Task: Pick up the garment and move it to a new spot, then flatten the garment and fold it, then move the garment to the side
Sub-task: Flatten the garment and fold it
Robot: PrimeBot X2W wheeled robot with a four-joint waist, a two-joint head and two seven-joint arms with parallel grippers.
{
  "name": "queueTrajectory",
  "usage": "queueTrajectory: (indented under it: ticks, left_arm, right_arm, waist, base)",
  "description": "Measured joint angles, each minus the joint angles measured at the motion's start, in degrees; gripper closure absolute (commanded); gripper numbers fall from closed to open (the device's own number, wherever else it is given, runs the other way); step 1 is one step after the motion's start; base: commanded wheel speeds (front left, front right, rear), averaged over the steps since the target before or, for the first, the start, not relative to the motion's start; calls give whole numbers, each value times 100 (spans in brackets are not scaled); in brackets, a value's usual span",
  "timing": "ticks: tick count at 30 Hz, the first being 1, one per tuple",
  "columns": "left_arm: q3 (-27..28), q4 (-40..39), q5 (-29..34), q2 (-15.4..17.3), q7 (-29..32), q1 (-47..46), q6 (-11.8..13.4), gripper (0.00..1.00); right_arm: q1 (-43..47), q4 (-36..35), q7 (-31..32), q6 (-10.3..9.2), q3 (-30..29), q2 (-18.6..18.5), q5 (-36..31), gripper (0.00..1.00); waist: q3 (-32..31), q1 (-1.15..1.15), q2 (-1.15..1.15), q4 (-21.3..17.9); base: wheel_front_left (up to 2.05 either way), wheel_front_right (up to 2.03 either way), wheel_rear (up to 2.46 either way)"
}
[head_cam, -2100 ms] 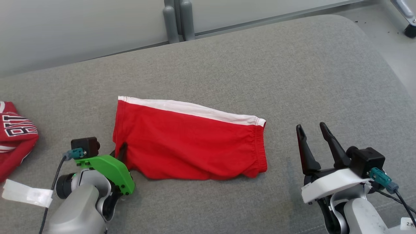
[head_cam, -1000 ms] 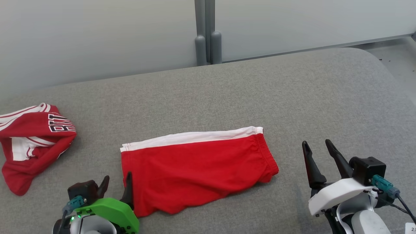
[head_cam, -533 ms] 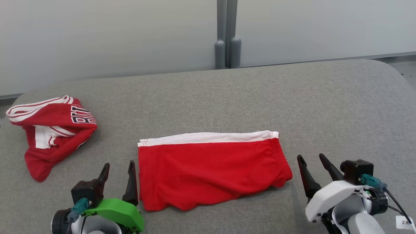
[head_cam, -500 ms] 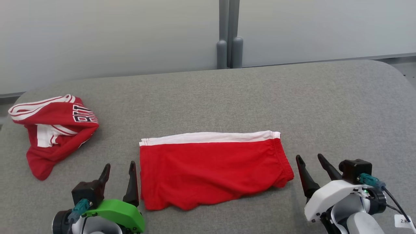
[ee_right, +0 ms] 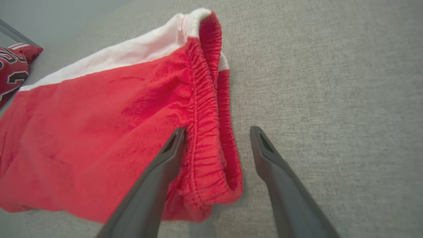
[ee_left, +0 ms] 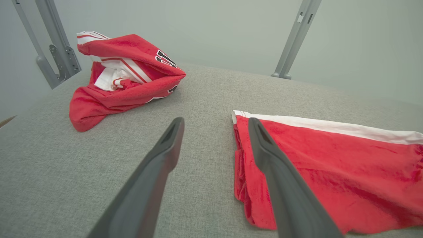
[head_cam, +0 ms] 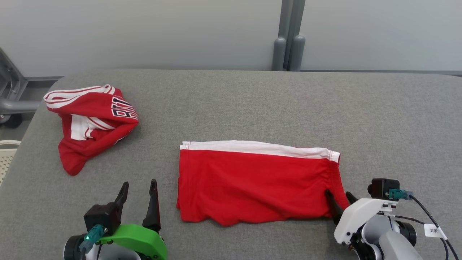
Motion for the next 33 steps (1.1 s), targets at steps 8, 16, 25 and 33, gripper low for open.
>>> queueTrajectory:
  ticks: [8,16,25,33]
  left_arm:
    - [14,-14,0,-3,-12,1,5,0]
    - [32,-31,1,3,-16,-1,31,0]
    - [16,-66,1,4,-16,-2,38,0]
    - [-30,-207,25,-7,-16,-12,37,0]
  right_arm:
    - [-448,898,60,1,93,-16,845,0]
    - [-818,1305,-91,0,493,-31,1243,100]
    - [-938,1138,-44,0,516,-2,1195,100]
    - [-916,568,536,0,245,-592,1146,100]
  waist:
    - [103,0,0,184]
    - [139,0,0,126]
    - [132,0,0,-92]
    - [138,0,0,-313]
  base:
    - [0,0,0]
    - [0,0,0]
    - [0,0,0]
    - [0,0,0]
